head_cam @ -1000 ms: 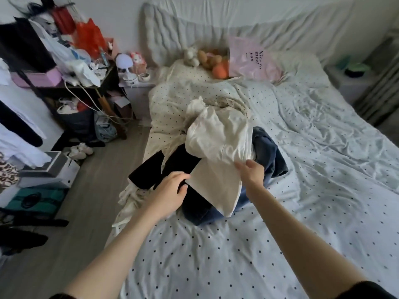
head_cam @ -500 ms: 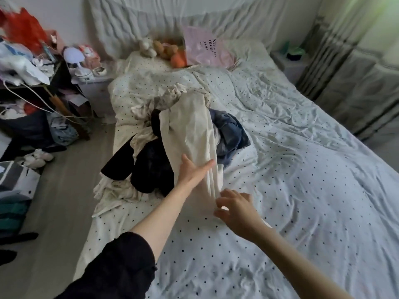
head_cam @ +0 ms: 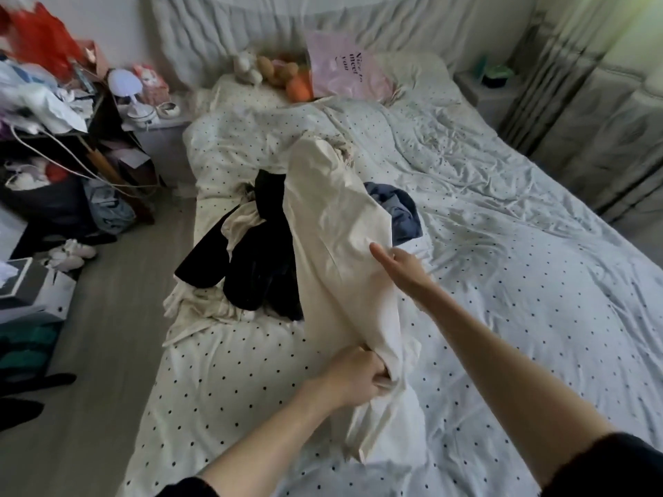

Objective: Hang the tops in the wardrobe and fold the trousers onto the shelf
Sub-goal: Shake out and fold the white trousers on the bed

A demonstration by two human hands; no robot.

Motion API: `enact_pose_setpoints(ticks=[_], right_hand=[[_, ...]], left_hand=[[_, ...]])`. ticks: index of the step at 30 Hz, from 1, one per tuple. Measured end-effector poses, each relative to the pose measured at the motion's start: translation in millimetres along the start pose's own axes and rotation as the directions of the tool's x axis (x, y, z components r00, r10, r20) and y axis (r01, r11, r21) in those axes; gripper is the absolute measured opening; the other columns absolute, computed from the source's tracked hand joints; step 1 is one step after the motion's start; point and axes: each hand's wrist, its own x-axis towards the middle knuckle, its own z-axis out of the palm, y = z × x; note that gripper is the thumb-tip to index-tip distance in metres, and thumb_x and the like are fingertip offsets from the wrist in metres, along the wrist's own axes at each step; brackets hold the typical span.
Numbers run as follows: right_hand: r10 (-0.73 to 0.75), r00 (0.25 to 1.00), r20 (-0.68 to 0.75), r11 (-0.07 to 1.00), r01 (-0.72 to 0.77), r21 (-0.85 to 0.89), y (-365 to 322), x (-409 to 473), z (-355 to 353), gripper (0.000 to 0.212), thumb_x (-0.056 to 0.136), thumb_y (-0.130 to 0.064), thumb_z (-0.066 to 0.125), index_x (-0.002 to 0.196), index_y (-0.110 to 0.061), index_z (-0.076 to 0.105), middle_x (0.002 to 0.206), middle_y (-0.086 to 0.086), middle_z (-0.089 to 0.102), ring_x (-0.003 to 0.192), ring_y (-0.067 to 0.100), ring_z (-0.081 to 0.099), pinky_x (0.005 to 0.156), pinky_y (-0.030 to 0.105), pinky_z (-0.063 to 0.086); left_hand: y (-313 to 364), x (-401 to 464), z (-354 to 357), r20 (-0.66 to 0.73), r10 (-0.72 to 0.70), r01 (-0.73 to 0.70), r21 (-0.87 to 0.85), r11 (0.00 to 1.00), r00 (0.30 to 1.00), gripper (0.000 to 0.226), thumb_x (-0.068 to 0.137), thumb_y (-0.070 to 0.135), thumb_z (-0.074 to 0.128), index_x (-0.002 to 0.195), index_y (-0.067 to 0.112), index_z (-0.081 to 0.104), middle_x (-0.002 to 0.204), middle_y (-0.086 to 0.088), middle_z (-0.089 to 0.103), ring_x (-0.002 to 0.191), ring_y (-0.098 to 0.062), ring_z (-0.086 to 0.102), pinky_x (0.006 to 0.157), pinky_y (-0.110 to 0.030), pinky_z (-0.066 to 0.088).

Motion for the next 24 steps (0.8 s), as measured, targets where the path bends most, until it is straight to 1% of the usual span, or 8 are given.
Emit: enact_pose_setpoints(ticks=[4, 6, 8, 9, 11, 16, 20, 24], right_hand=[[0.094, 0.992, -0.079, 0.995, -0.09, 0.053, 8.9, 17.6, 21.4, 0.009, 0.08, -0.01, 0.059, 0.075, -0.003, 0.059, 0.066, 0.01, 0.045, 0.064, 0.02, 0.042, 0.053, 0.029, 0.028], [0.083, 0.994, -0.075, 0.996, -0.085, -0.012, 19.1, 11.8, 24.8, 0.017, 0.081, -0.012, 0.06, 0.079, 0.005, 0.061, 0.069, 0.014, 0.05, 0.066, 0.022, 0.046, 0.059, 0.03, 0.032], [0.051, 0.997, -0.05, 0.994, -0.055, -0.094, 30.9, -2.2, 25.2, 0.024, 0.084, -0.018, 0.062, 0.078, 0.005, 0.06, 0.068, 0.014, 0.054, 0.068, 0.025, 0.052, 0.062, 0.032, 0.036], [0.035, 0.999, -0.035, 0.986, -0.04, -0.161, 39.3, -13.0, 25.7, 0.025, 0.085, -0.022, 0.062, 0.076, 0.001, 0.061, 0.069, 0.012, 0.059, 0.07, 0.025, 0.055, 0.066, 0.032, 0.038], [-0.004, 1.0, 0.01, 0.956, 0.007, -0.292, 58.9, -35.9, 28.3, 0.023, 0.087, -0.027, 0.061, 0.075, -0.007, 0.064, 0.076, 0.007, 0.068, 0.079, 0.026, 0.061, 0.076, 0.031, 0.04], [-0.12, 0.926, 0.357, 0.795, 0.305, -0.525, 86.2, -82.8, 37.6, 0.012, 0.086, -0.03, 0.063, 0.089, -0.026, 0.074, 0.089, -0.003, 0.073, 0.088, 0.019, 0.064, 0.091, 0.023, 0.035], [-0.048, 0.869, 0.492, 0.771, 0.346, -0.535, 103.1, -97.5, 34.4, 0.023, 0.088, -0.041, 0.06, 0.095, -0.025, 0.074, 0.096, -0.006, 0.073, 0.091, 0.014, 0.065, 0.093, 0.025, 0.04], [-0.008, 0.956, 0.294, 0.874, 0.15, -0.462, 112.2, -85.7, 18.1, 0.046, 0.095, -0.049, 0.046, 0.09, -0.011, 0.073, 0.09, 0.008, 0.073, 0.083, 0.022, 0.066, 0.083, 0.03, 0.049]], left_hand=[[-17.0, -1.0, -13.0, 0.193, -0.06, 0.095, -0.178, 0.979, 0.979, 0.047, 0.085, 0.042, 0.062, 0.056, 0.018, 0.036, 0.057, 0.004, 0.037, 0.052, -0.011, 0.032, 0.054, -0.029, 0.026], [-39.6, -2.8, -34.0, 0.041, -0.169, 0.173, -0.318, 0.932, 0.985, 0.041, 0.092, 0.044, 0.054, 0.058, 0.021, 0.045, 0.059, 0.004, 0.043, 0.055, -0.008, 0.04, 0.058, -0.029, 0.03], [-64.5, -4.3, -55.4, -0.186, -0.367, 0.25, -0.458, 0.853, 0.912, 0.031, 0.095, 0.045, 0.048, 0.097, 0.02, 0.067, 0.094, 0.001, 0.065, 0.088, -0.011, 0.06, 0.078, -0.029, 0.043], [-74.0, -4.6, -63.5, -0.252, -0.463, 0.304, -0.482, 0.821, 0.85, 0.046, 0.094, 0.049, 0.047, 0.125, 0.017, 0.057, 0.121, 0.0, 0.061, 0.111, -0.015, 0.056, 0.091, -0.031, 0.042], [-84.4, 2.0, -76.6, -0.262, -0.572, 0.352, -0.572, 0.741, 0.778, 0.077, 0.088, 0.06, 0.047, 0.147, 0.016, 0.027, 0.146, -0.002, 0.04, 0.132, -0.021, 0.04, 0.104, -0.035, 0.035], [-61.3, 46.7, -90.5, -0.188, -0.703, 0.218, -0.869, 0.445, 0.685, 0.111, 0.079, 0.046, 0.07, 0.149, 0.021, -0.012, 0.153, -0.007, 0.023, 0.137, -0.028, 0.032, 0.107, -0.042, 0.034], [-50.9, 59.5, -46.5, -0.182, -0.752, 0.395, -0.76, 0.517, 0.634, 0.076, 0.088, 0.006, 0.057, 0.149, 0.019, 0.014, 0.139, -0.013, 0.043, 0.123, -0.032, 0.046, 0.099, -0.037, 0.043], [-49.9, 39.4, 18.4, -0.2, -0.604, 0.39, -0.601, 0.697, 0.772, 0.038, 0.089, -0.006, 0.041, 0.117, 0.012, 0.059, 0.123, -0.008, 0.059, 0.111, -0.021, 0.054, 0.092, -0.026, 0.044]])
